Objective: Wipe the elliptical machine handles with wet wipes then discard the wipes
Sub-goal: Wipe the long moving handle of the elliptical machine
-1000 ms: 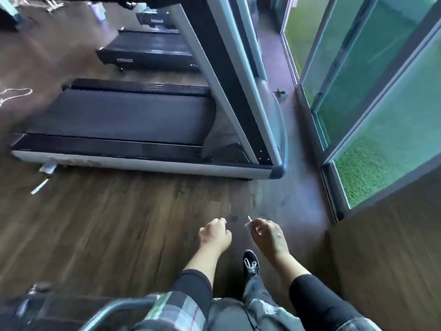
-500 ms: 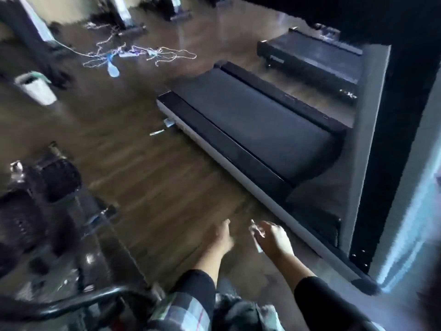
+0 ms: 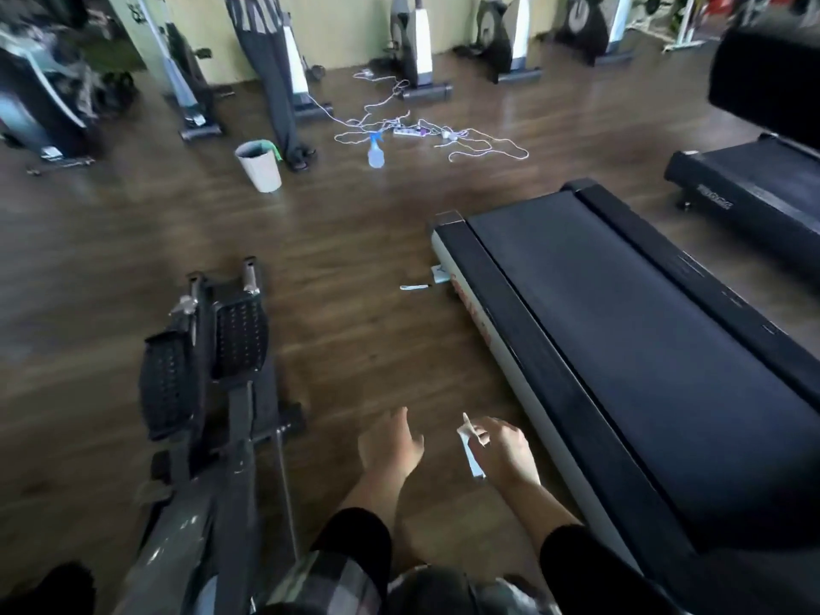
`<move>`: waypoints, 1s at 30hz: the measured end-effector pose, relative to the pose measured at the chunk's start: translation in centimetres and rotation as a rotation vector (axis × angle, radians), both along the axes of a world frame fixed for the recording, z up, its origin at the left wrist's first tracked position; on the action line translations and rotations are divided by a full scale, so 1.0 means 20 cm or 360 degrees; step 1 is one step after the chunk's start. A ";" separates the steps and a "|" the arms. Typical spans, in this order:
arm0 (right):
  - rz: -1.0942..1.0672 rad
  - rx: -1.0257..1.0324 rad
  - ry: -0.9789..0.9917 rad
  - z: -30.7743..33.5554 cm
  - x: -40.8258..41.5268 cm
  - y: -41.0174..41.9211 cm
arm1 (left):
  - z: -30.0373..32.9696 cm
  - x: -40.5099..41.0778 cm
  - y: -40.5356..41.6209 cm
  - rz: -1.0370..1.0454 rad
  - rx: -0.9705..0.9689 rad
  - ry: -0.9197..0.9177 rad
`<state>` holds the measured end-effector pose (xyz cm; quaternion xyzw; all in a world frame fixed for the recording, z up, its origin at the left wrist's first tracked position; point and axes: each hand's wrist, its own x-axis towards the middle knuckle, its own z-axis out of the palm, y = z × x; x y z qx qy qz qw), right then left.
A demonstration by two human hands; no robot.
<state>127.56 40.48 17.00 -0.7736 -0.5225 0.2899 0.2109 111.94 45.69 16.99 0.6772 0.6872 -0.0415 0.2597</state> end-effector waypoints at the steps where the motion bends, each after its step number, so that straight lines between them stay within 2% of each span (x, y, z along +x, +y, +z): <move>1: 0.0030 0.0004 0.0007 0.00 -0.01 0.09 | 0.01 -0.02 0.07 0.0051 0.0005 0.0003; 5: 0.0159 0.0008 0.0044 0.00 -0.09 0.47 | -0.01 -0.13 0.34 0.0198 0.0068 0.0029; 11: 0.0513 -0.0020 0.0196 -0.02 -0.18 1.14 | -0.04 -0.25 0.82 0.0633 0.0026 0.0008; 18: 0.0988 -0.0048 0.0128 0.03 -0.38 1.91 | 0.01 -0.45 1.26 0.1162 0.0056 0.0058; 21: 0.1220 -0.0003 0.0065 0.03 -0.53 2.15 | 0.06 -0.55 1.39 0.1364 0.0066 0.0073; 26: 0.1645 0.0097 0.0209 0.07 -0.91 2.45 | 0.10 -0.84 1.57 0.1690 0.0076 0.0091; 30: 0.1814 0.0171 0.0252 0.07 -1.31 2.63 | 0.12 -1.11 1.66 0.1893 0.0116 0.0176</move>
